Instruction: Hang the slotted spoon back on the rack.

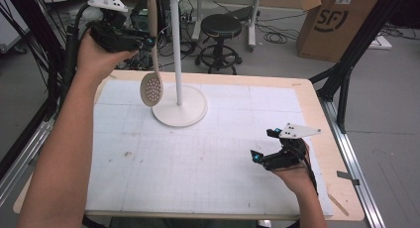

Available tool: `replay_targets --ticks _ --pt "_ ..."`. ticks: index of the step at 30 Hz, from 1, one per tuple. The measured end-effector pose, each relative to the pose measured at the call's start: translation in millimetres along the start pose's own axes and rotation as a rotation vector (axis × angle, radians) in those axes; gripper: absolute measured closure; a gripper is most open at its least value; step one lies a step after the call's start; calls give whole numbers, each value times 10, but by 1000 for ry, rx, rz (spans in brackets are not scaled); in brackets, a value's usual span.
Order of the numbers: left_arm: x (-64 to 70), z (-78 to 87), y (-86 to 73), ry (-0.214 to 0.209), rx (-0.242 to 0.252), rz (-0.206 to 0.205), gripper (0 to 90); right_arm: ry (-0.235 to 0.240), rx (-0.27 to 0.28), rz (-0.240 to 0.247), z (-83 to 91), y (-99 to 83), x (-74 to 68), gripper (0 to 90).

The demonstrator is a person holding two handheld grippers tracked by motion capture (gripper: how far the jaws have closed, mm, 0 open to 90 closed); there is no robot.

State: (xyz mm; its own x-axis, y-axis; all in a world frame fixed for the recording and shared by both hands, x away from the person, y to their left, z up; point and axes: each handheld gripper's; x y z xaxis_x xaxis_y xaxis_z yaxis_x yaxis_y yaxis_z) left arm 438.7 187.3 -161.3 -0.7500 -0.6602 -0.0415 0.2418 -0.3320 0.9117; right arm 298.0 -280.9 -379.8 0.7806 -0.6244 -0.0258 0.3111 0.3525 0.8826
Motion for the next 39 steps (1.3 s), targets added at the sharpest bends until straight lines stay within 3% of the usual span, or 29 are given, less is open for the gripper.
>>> replay_targets --ticks 18,28,39 --pt "10 -159 95 19 -36 12 733 -3 8 -7 30 -14 22 4" --pt "-89 -168 58 59 -58 46 733 -2 3 -7 33 -20 25 3" --pt "-116 -204 52 48 -54 53 733 -5 -1 -7 26 -28 27 3"
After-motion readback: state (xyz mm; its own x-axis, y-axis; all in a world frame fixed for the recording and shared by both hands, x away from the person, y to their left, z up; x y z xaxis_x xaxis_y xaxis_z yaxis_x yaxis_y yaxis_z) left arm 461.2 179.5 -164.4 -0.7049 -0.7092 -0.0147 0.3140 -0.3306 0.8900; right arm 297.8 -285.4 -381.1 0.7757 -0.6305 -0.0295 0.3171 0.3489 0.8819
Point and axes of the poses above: each handheld gripper's, and its own axes: z roughly backward along the jaws, y roughly out of its top, x roughly to its right, and after that the axes turned 3 degrees about z, right-handed
